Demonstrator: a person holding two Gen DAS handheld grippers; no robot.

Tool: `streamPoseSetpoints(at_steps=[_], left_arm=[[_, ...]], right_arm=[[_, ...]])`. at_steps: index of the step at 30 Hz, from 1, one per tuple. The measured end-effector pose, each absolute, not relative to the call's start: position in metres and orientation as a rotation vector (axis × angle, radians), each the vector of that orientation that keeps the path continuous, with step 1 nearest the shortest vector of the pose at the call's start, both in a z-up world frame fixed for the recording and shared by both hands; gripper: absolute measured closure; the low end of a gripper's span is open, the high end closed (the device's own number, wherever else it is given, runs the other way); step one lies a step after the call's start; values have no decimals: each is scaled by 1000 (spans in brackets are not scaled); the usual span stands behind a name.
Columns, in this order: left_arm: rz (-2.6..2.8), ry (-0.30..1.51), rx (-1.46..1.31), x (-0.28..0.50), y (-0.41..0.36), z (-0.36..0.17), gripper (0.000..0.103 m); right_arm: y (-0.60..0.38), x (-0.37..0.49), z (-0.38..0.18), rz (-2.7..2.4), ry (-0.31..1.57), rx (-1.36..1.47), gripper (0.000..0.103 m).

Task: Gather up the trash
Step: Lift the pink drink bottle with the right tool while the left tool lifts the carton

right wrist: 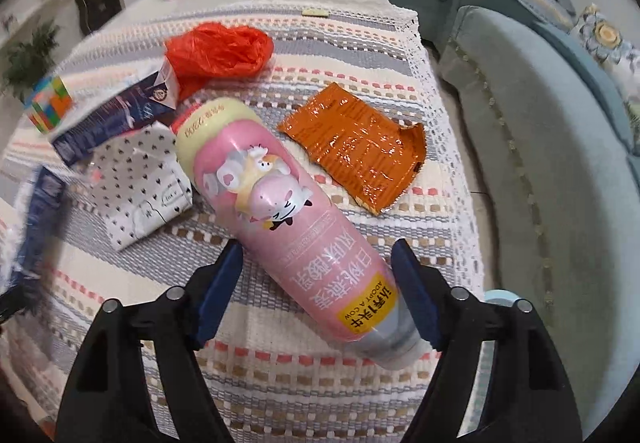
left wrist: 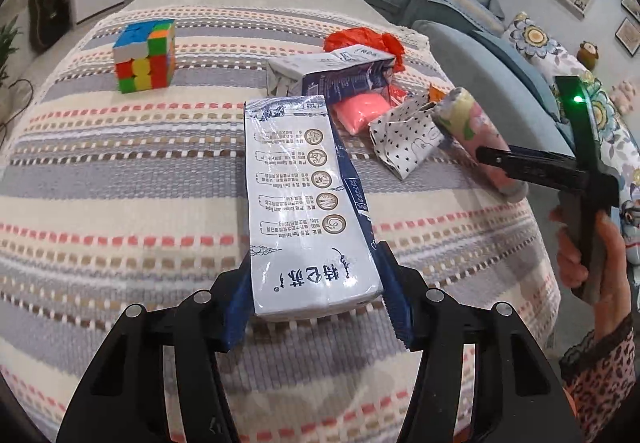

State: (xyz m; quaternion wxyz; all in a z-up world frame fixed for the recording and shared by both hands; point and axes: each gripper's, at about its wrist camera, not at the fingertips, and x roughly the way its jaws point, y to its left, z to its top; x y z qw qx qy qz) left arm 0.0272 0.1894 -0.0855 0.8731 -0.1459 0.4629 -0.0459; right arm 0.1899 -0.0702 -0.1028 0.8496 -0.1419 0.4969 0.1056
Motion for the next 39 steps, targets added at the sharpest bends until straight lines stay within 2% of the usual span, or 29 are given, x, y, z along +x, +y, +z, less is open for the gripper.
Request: streamPoseSetpoints(at_steps=[2, 4, 6, 7, 8, 13, 15, 16, 21, 24, 25, 26, 27, 28, 34, 36, 38, 39], left_arm=[[-98, 964, -320, 25, 191, -84, 48], [-99, 960, -321, 24, 190, -83, 48], [-105, 957, -320, 23, 188, -83, 48], [-112, 958, -325, 23, 187, -84, 48], [-118, 959, -330, 23, 186, -85, 48], [-126, 953, -317, 23, 183, -90, 48], [-105, 941, -305, 24, 183, -90, 45], [-95, 937, -299, 26, 183, -90, 41], [-70, 967, -264, 52, 178, -101, 40], [-53, 974, -213, 64, 171, -108, 39], [-50, 971, -197, 66, 169, -108, 38], [-48, 967, -181, 67, 167, -108, 37], [-44, 962, -173, 68, 166, -109, 37], [-42, 960, -171, 68, 167, -110, 37], [8, 958, -132, 79, 160, -111, 36], [30, 962, -109, 85, 156, -112, 36], [42, 961, -104, 87, 154, -113, 36], [50, 958, -100, 88, 154, -113, 42]], right_arm=[[-65, 186, -101, 201, 1040, -338, 54], [-66, 179, -95, 196, 1055, -327, 63], [-75, 172, -85, 219, 1089, -249, 79], [-82, 168, -79, 236, 1114, -198, 97], [-87, 165, -76, 256, 1139, -155, 102], [-101, 149, -80, 305, 1140, -81, 101], [-101, 155, -87, 317, 1140, -70, 98], [-101, 158, -89, 311, 1133, -82, 96], [-93, 188, -100, 280, 1113, -136, 91], [-97, 190, -83, 367, 1094, -103, 89], [-98, 188, -75, 353, 1052, -122, 77], [-104, 188, -62, 325, 995, -137, 40], [-110, 190, -57, 300, 966, -134, 21], [-116, 194, -54, 274, 937, -135, 10], [-120, 222, -100, 375, 1079, -61, 11], [-111, 220, -113, 391, 1096, -65, 22], [-105, 221, -121, 385, 1113, -68, 38], [-103, 220, -124, 363, 1117, -71, 42]])
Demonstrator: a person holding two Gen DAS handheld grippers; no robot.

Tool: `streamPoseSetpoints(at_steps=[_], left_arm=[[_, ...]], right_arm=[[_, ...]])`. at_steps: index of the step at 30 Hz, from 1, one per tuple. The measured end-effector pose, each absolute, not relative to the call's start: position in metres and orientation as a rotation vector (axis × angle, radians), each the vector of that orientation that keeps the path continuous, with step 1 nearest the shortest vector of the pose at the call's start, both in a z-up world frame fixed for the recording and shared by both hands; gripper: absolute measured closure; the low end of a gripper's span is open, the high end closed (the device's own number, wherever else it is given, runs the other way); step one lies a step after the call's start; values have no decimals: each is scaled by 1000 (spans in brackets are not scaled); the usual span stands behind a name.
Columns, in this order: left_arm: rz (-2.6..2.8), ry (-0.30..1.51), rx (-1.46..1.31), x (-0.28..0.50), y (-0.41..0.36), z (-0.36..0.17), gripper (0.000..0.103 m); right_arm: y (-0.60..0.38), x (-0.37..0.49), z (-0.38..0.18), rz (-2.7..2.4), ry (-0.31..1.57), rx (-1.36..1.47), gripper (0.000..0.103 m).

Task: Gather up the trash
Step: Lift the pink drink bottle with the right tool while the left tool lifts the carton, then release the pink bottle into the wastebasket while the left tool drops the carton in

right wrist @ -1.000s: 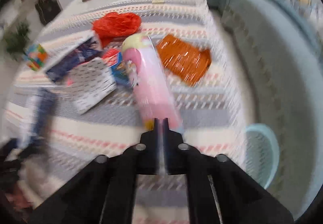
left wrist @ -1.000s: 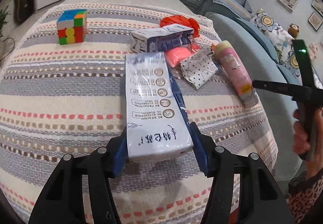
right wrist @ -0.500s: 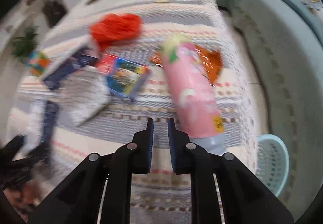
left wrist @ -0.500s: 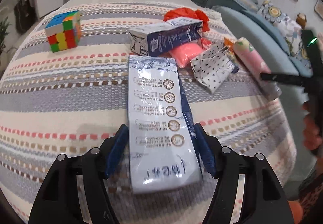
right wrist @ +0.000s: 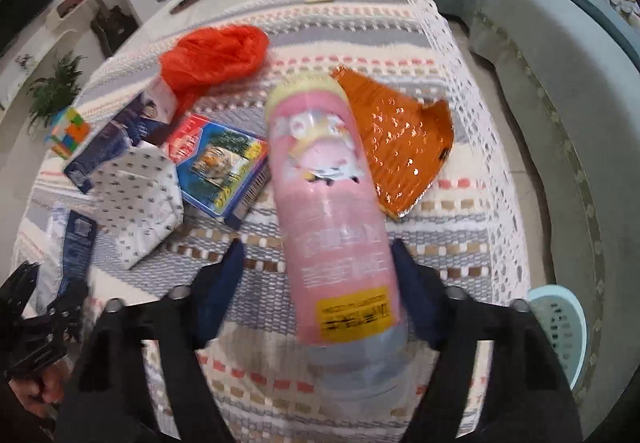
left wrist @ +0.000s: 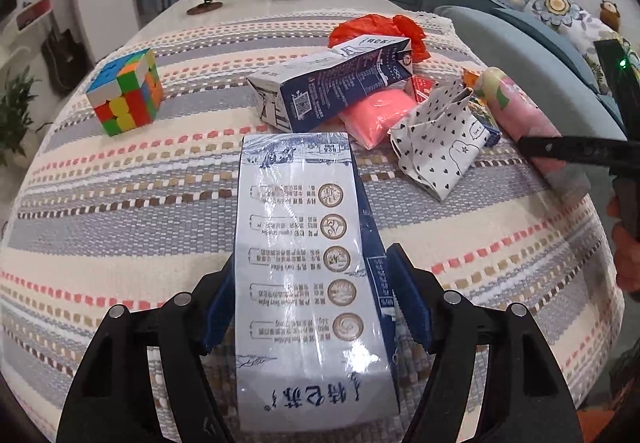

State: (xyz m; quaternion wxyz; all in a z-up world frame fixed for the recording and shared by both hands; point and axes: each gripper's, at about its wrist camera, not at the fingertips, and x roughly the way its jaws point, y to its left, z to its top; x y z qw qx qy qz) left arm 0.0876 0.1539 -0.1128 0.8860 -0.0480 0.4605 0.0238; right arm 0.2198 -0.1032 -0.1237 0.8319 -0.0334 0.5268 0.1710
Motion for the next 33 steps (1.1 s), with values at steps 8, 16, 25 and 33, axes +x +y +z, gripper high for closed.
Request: streamPoseSetpoints(at_steps=[8, 16, 25, 33], left_arm=[[-71, 870, -160, 66, 150, -90, 43], [-240, 715, -193, 49, 115, -21, 43], [-438, 640, -122, 61, 1, 36, 42], [-590, 716, -72, 95, -116, 7, 42]], right_arm=[[-116, 193, -117, 505, 1137, 225, 59], [-156, 133, -57, 488, 985, 271, 59], [-268, 76, -12, 119, 850, 209, 59], [-353, 62, -58, -175, 920, 206, 59]])
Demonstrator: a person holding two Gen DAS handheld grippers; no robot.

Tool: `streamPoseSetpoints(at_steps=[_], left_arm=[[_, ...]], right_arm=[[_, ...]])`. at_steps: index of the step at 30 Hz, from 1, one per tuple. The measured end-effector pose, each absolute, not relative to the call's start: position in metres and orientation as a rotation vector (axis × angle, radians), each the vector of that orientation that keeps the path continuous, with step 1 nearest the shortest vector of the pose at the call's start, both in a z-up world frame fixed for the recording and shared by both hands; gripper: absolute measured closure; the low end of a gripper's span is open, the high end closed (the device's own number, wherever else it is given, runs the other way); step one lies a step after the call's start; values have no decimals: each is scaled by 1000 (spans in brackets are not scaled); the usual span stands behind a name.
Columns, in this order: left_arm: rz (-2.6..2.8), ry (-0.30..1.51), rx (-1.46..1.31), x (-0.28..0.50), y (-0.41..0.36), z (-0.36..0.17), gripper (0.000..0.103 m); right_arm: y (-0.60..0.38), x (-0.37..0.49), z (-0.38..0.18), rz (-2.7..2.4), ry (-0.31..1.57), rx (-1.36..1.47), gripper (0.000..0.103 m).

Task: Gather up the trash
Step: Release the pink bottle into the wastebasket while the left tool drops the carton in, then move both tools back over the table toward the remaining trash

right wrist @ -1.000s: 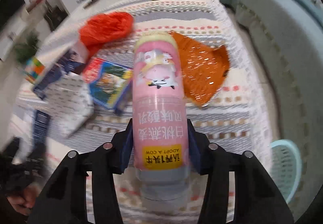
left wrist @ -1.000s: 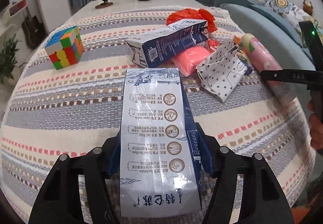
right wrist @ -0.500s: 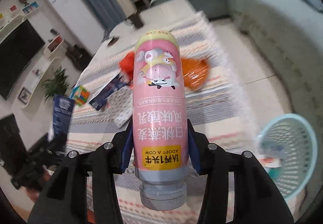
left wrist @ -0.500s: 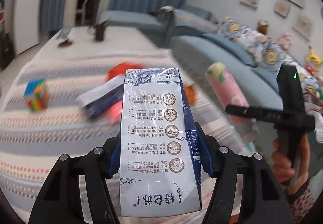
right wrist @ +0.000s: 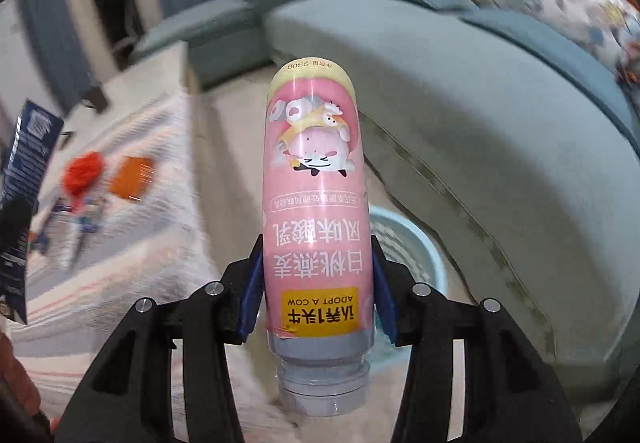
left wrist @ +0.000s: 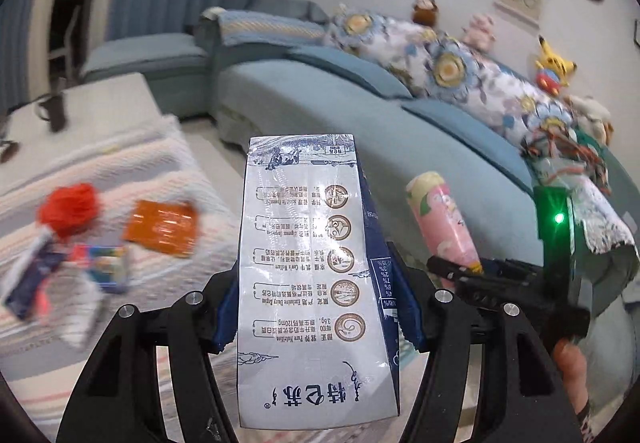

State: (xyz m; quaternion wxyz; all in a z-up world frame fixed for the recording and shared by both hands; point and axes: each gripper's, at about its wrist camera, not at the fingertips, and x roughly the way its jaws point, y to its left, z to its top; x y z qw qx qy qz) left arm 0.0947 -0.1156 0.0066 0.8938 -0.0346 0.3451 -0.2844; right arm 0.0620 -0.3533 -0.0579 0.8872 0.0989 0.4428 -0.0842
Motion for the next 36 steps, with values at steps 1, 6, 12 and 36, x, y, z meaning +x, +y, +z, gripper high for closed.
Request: streamPoseSetpoints(at_steps=[1, 6, 12, 36], left_arm=[[-615, 742, -68, 100, -130, -5, 42], [-702, 841, -80, 115, -167, -50, 42], [-723, 894, -88, 125, -186, -82, 38], [-523, 676, -97, 111, -51, 4, 24]], right_arm=[[-363, 61, -71, -191, 944, 221, 59], [-391, 62, -126, -240, 1039, 298, 58], [-409, 69, -171, -254, 1097, 365, 58], [-262, 62, -63, 29, 815, 130, 39]])
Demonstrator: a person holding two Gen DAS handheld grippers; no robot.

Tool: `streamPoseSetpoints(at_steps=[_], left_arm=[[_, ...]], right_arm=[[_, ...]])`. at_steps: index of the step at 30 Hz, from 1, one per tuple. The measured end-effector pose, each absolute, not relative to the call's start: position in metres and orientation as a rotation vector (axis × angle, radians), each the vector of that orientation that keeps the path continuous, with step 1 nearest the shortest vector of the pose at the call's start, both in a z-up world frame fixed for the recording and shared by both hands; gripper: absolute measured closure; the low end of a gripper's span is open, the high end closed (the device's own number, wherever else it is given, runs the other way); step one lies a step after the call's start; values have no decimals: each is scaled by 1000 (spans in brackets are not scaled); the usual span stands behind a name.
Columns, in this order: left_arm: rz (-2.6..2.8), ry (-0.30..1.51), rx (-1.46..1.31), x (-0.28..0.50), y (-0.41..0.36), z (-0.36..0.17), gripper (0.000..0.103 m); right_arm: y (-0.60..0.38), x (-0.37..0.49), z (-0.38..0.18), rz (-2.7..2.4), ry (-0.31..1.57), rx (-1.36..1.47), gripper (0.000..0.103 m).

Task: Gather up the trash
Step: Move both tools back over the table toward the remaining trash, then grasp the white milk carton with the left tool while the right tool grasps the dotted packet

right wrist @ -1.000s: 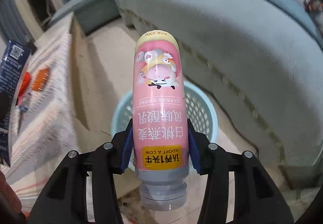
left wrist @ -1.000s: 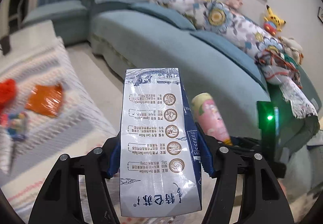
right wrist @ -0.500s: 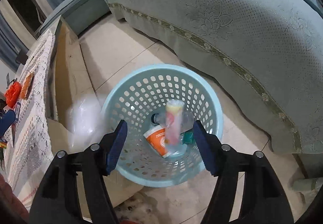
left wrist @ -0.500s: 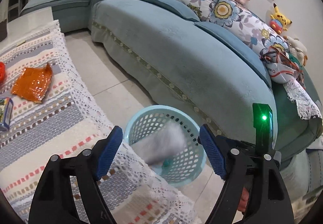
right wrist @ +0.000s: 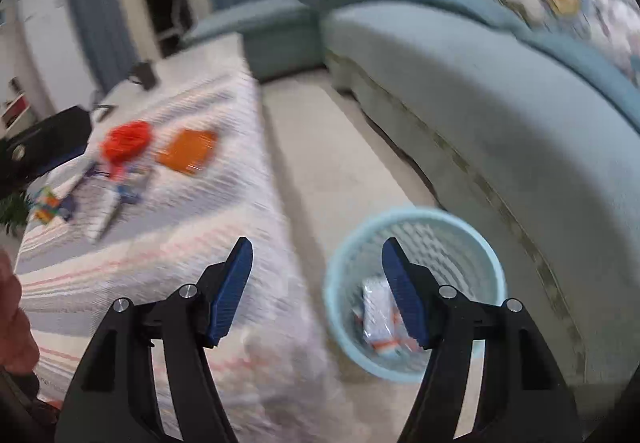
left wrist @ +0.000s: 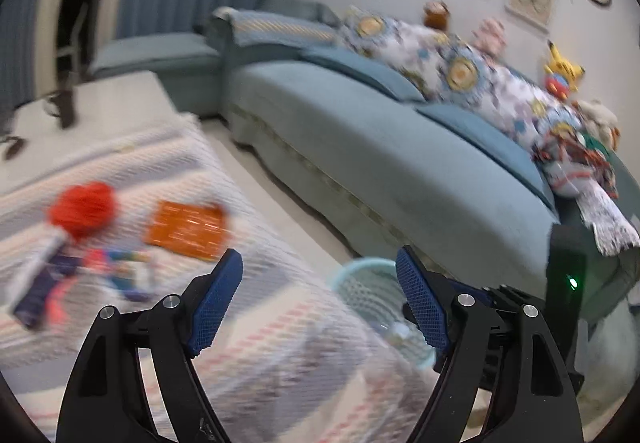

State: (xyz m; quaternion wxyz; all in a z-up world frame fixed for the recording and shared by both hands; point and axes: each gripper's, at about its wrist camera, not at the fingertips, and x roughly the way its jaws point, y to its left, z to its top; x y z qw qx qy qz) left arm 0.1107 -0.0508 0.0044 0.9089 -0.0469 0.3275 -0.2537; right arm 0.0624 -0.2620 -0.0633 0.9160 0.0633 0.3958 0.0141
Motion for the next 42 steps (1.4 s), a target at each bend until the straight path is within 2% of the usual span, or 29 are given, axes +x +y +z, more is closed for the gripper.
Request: streamPoseSetpoints(at_steps=[3, 5, 13, 18, 21, 26, 35, 39, 42], left_arm=[[-421, 652, -136, 114, 8, 12, 22], [-364, 659, -158, 117, 41, 9, 22], [-68, 733, -173, 151, 161, -38, 22], [-98, 756, -140, 181, 187, -51, 13], [-108, 772, -144, 202, 192, -62, 12], [-183, 843, -184, 224, 197, -91, 12], [-330, 954, -94, 201, 175, -92, 20], [-282, 979, -88, 218, 167, -99, 31], [-250, 983, -168, 227, 171, -107, 47]], right_arm=[[-220, 71, -59, 79, 759, 118, 39], [-194, 80, -68, 89, 766, 143, 27], [-122, 120, -108, 163, 811, 106, 26], [-125, 132, -121, 209, 861, 158, 24], [-125, 134, -130, 226, 910, 170, 21], [-123, 136, -135, 249, 943, 175, 21], [-115, 127, -126, 244, 883, 114, 21], [-111, 128, -126, 239, 879, 91, 21], [-108, 126, -124, 246, 863, 76, 21]])
